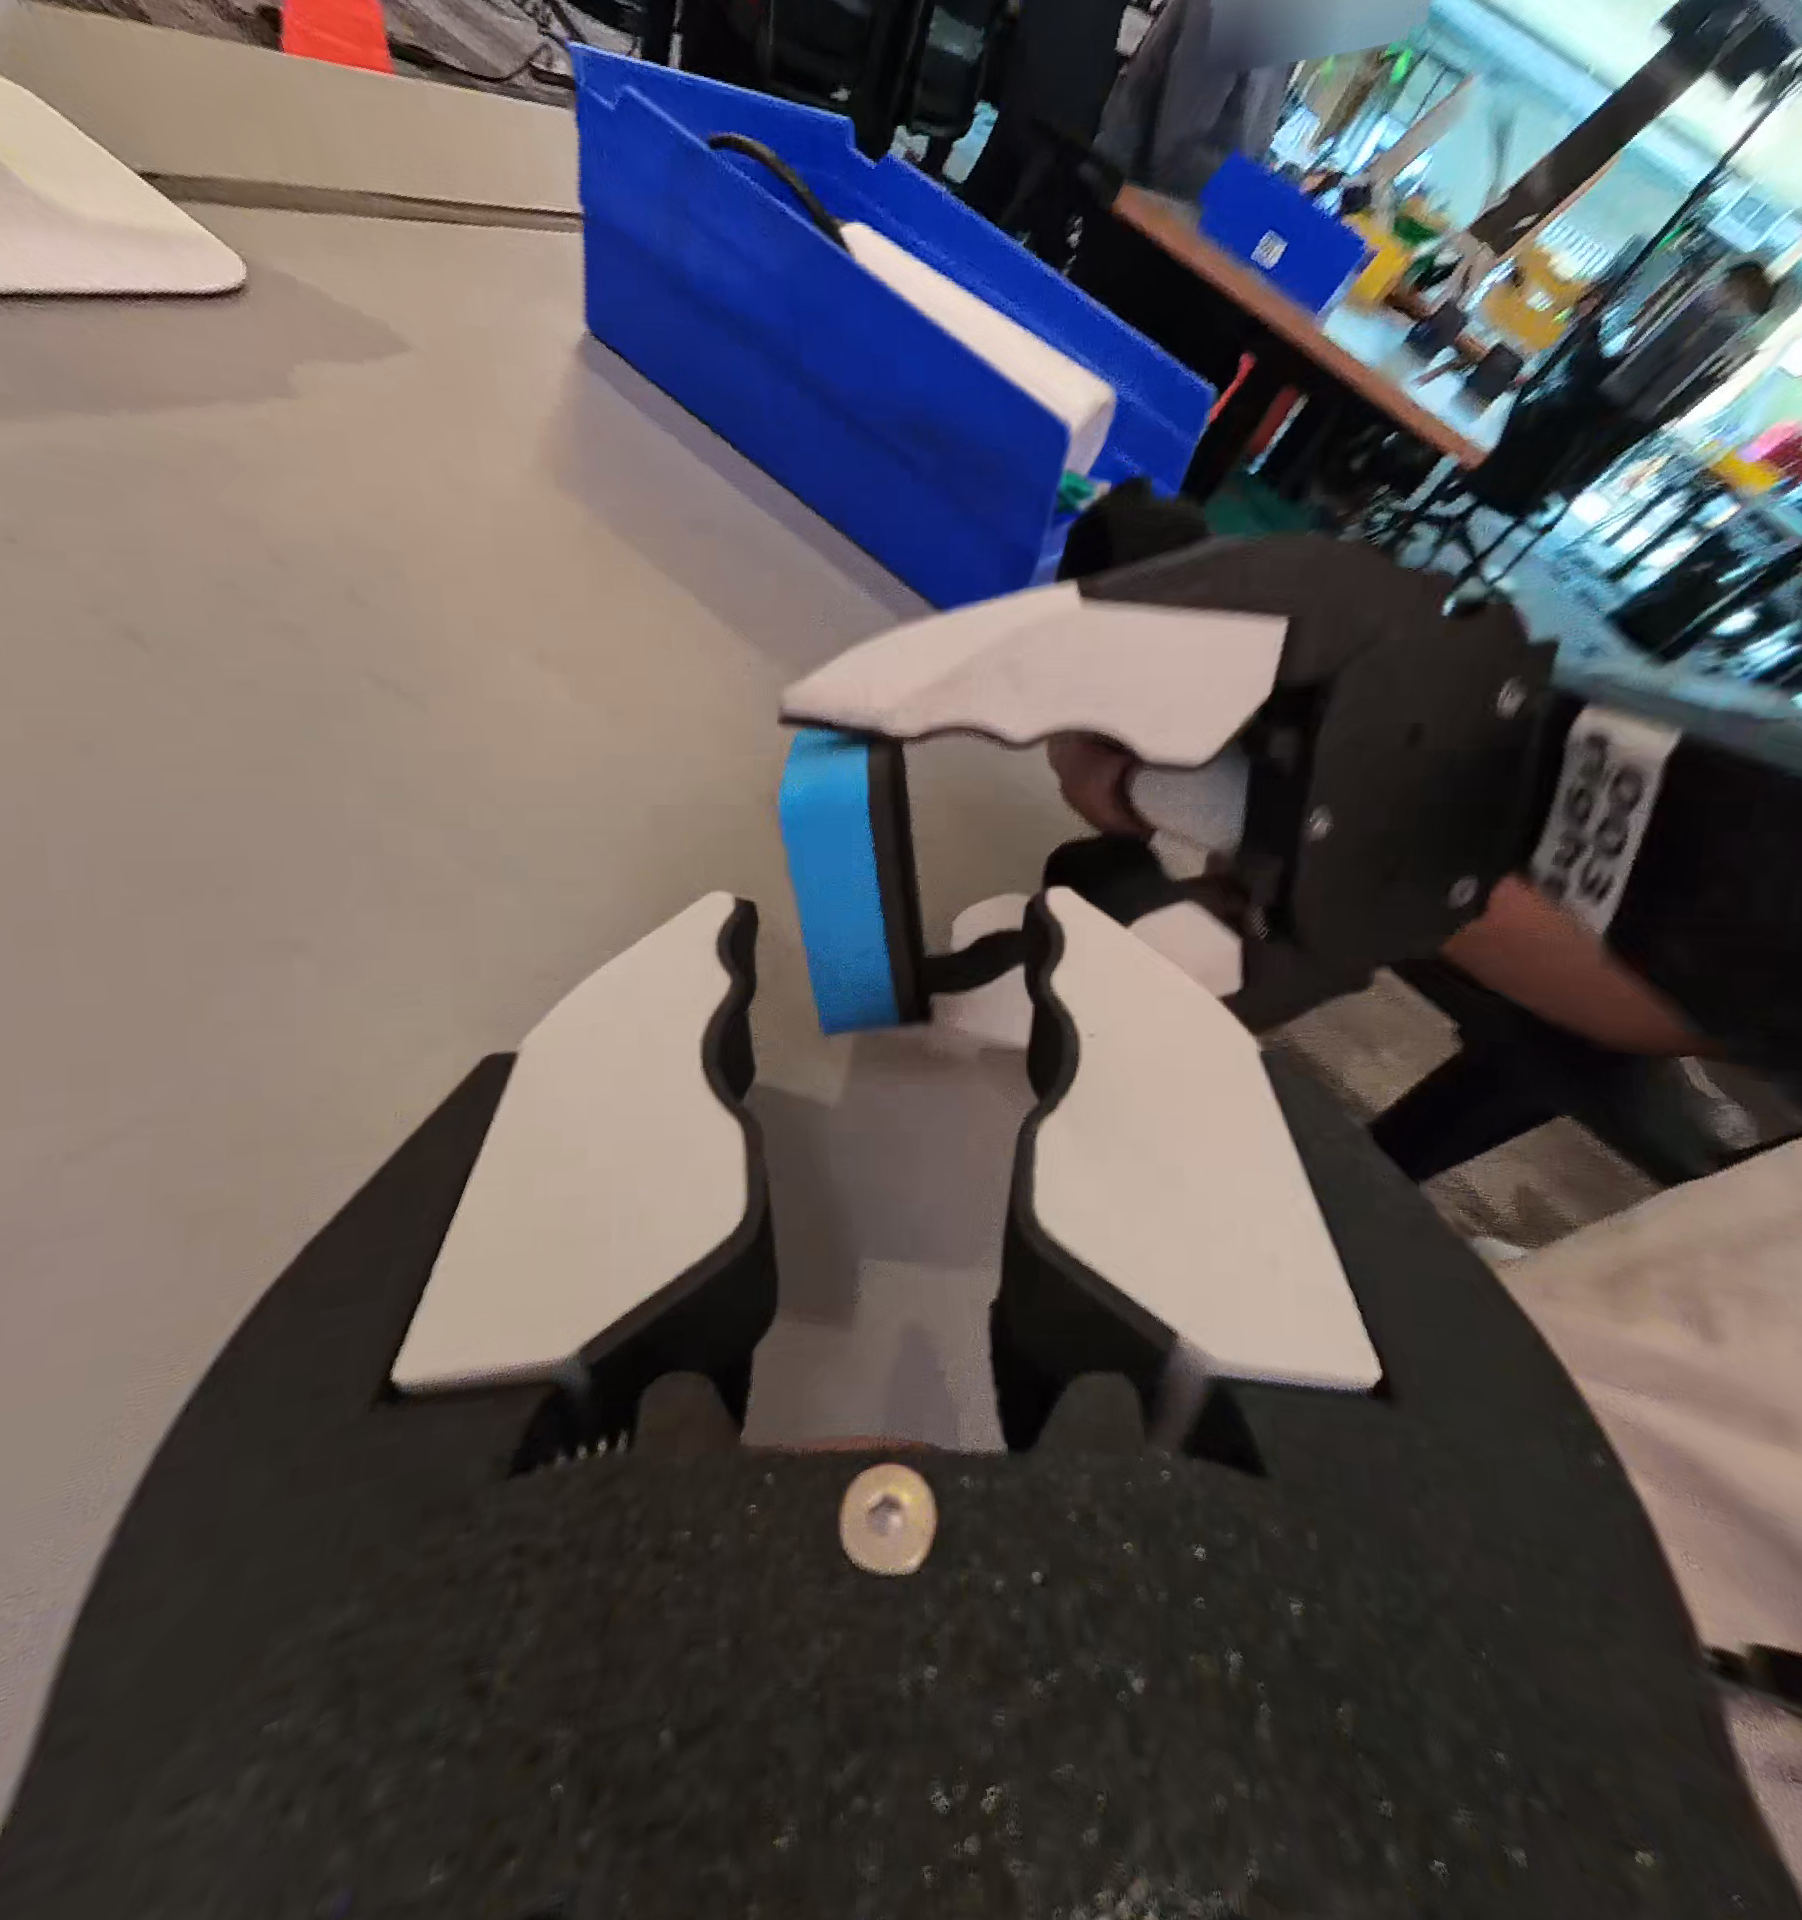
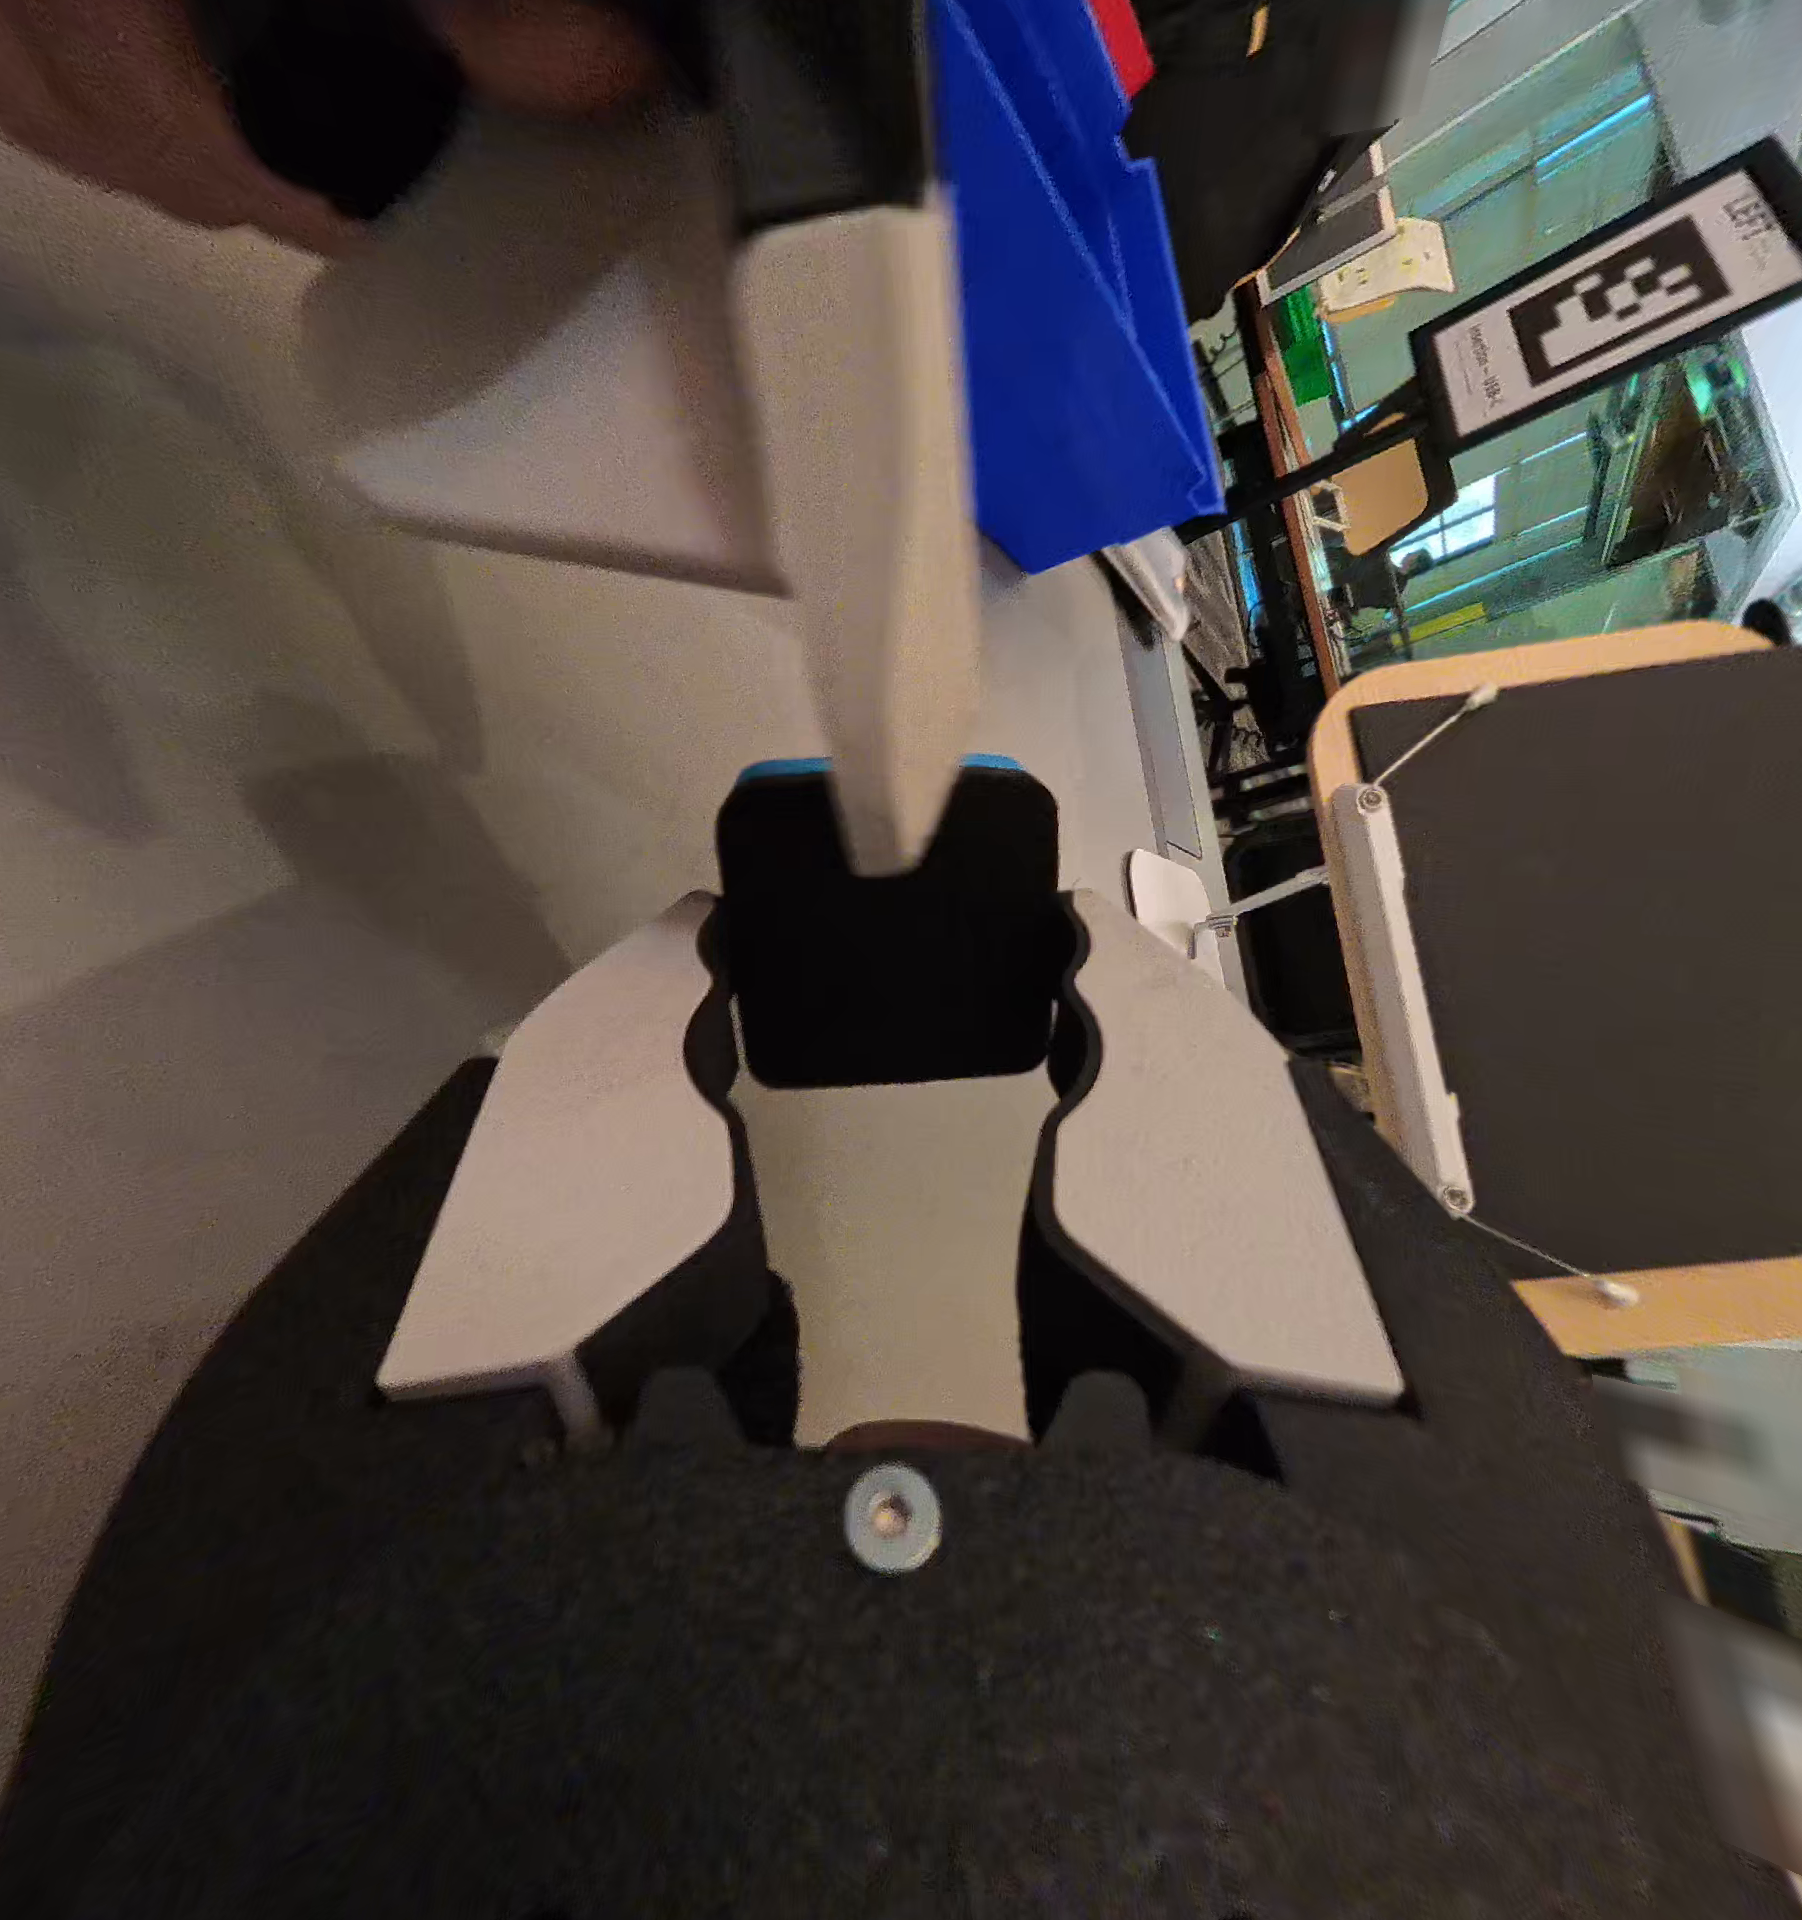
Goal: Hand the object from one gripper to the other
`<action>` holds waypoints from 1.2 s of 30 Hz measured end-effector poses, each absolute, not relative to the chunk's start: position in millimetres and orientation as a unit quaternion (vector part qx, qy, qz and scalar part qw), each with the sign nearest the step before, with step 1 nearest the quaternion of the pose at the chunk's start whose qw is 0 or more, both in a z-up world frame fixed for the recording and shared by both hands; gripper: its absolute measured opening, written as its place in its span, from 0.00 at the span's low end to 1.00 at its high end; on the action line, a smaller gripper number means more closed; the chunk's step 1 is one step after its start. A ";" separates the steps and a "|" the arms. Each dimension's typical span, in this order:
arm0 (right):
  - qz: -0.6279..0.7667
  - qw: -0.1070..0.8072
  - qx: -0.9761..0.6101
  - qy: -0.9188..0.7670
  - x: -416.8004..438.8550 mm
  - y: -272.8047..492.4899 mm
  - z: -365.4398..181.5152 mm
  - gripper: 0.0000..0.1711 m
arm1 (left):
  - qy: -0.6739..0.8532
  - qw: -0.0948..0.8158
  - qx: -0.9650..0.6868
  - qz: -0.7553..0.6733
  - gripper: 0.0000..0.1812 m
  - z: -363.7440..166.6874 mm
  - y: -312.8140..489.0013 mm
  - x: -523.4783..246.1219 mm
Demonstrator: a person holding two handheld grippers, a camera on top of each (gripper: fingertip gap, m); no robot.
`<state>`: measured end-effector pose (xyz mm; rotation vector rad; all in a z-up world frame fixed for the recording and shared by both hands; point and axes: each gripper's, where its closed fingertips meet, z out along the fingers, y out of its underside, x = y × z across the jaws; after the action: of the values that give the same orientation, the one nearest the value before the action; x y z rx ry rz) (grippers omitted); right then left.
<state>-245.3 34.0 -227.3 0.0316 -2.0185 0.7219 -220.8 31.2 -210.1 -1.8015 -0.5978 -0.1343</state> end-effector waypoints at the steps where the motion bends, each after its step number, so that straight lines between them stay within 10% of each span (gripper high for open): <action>1: 0.287 0.485 0.019 -0.825 -243.5 31.8 -228.6 0.34 | -0.256 0.583 -0.768 -0.072 0.26 -209.9 31.3 -219.5; 15: 0.347 0.504 0.016 -0.791 -231.1 26.2 -209.5 0.36 | -0.229 0.595 -0.760 -0.127 0.12 -204.8 22.0 -217.1; 27: 0.776 -0.189 -0.163 -0.580 -186.0 40.5 -117.5 0.32 | -0.147 0.698 -0.535 -0.453 0.12 -125.0 -3.5 -188.1; 36: 0.729 -0.245 -0.213 -0.602 -187.8 16.2 -150.1 0.24 | -0.161 0.690 -0.608 -0.357 0.12 -149.0 10.5 -194.2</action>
<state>-187.8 16.2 -150.1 -0.8007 -2.2601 2.7349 -194.2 10.5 -149.0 -1.3605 -0.3599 -0.7985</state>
